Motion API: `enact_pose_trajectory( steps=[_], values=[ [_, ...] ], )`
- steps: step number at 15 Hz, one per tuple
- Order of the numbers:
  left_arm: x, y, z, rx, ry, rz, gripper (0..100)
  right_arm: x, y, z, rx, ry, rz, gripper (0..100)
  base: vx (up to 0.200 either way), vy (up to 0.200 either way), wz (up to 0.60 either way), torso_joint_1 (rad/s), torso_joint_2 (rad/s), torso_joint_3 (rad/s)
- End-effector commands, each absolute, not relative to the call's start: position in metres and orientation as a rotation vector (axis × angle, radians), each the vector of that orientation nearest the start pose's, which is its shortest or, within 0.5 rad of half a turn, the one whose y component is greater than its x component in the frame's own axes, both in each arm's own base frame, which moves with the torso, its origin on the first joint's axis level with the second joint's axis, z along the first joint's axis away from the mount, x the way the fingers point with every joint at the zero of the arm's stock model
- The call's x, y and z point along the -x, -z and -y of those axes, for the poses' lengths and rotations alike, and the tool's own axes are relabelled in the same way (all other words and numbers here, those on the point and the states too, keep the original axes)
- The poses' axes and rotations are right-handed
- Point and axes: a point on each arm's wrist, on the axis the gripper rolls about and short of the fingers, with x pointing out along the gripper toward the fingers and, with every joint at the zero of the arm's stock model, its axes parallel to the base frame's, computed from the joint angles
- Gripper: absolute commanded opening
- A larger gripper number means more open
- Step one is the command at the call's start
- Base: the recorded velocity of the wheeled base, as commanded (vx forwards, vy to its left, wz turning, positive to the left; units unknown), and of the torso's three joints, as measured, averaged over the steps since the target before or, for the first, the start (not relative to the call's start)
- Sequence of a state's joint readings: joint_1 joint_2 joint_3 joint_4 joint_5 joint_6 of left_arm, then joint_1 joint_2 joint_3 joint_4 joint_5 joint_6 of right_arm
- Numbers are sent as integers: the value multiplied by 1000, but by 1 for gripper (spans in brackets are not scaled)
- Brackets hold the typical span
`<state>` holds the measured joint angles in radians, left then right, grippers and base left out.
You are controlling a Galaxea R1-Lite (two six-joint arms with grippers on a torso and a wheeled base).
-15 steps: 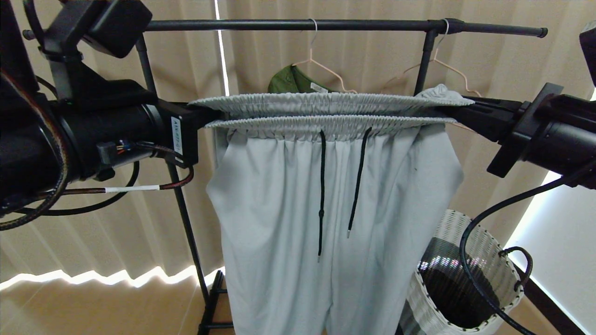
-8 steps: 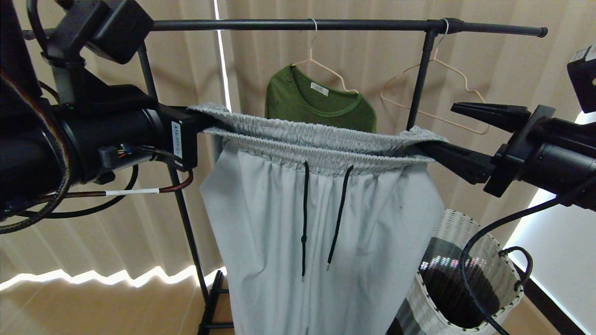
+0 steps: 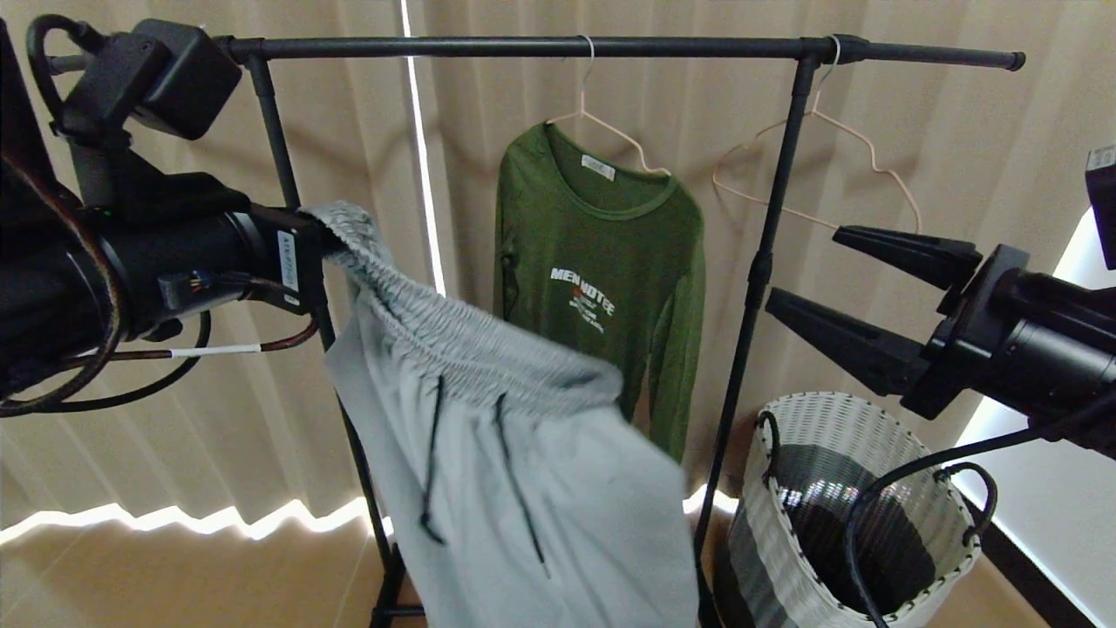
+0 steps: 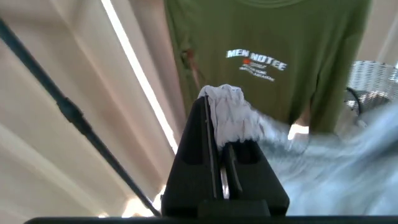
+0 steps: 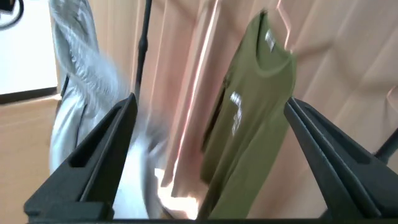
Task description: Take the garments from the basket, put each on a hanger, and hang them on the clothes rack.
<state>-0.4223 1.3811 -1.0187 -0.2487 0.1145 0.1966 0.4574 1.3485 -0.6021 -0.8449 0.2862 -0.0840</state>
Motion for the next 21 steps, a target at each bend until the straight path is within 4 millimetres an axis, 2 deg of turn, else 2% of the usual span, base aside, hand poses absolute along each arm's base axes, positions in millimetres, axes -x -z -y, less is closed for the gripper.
enact_pose_trajectory(
  steps=[1, 3, 5, 7, 9, 12, 14, 18, 21],
  values=[
    [-216, -284, 88, -226, 296, -91, 0, -184, -234, -98, 72, -741, 117, 100, 0, 0, 0, 0, 0, 0],
    [-211, -273, 80, -229, 273, -111, 0, -179, -228, -95, 78, -730, 96, 100, 0, 0, 0, 0, 0, 0],
    [-192, -264, 64, -225, 233, -125, 0, -169, -212, -77, 94, -666, 48, 100, 0, 0, 0, 0, 0, 0],
    [-167, -259, 43, -213, 171, -114, 0, -151, -192, -59, 132, -606, 10, 100, 0, 0, 0, 0, 0, 0],
    [-138, -234, 24, -165, 105, -154, 0, -130, -168, -38, 149, -507, -48, 100, 0, 0, 0, 0, 0, 0],
    [-98, -194, 16, -71, 141, -204, 0, -105, -138, -25, 146, -429, -129, 100, 0, 0, 0, 0, 0, 0],
    [-88, -182, 12, -75, 119, -217, 0, -100, -131, -19, 151, -327, -154, 100, 0, 0, 0, 0, 0, 0],
    [-87, -181, 11, -82, 114, -212, 0, -95, -129, -16, 154, -265, -151, 100, 0, 0, 0, 0, 0, 0],
    [-87, -183, 11, -81, 114, -208, 0, -94, -126, -10, 158, -129, -189, 100, 0, 0, 0, 0, 0, 0]
  ],
)
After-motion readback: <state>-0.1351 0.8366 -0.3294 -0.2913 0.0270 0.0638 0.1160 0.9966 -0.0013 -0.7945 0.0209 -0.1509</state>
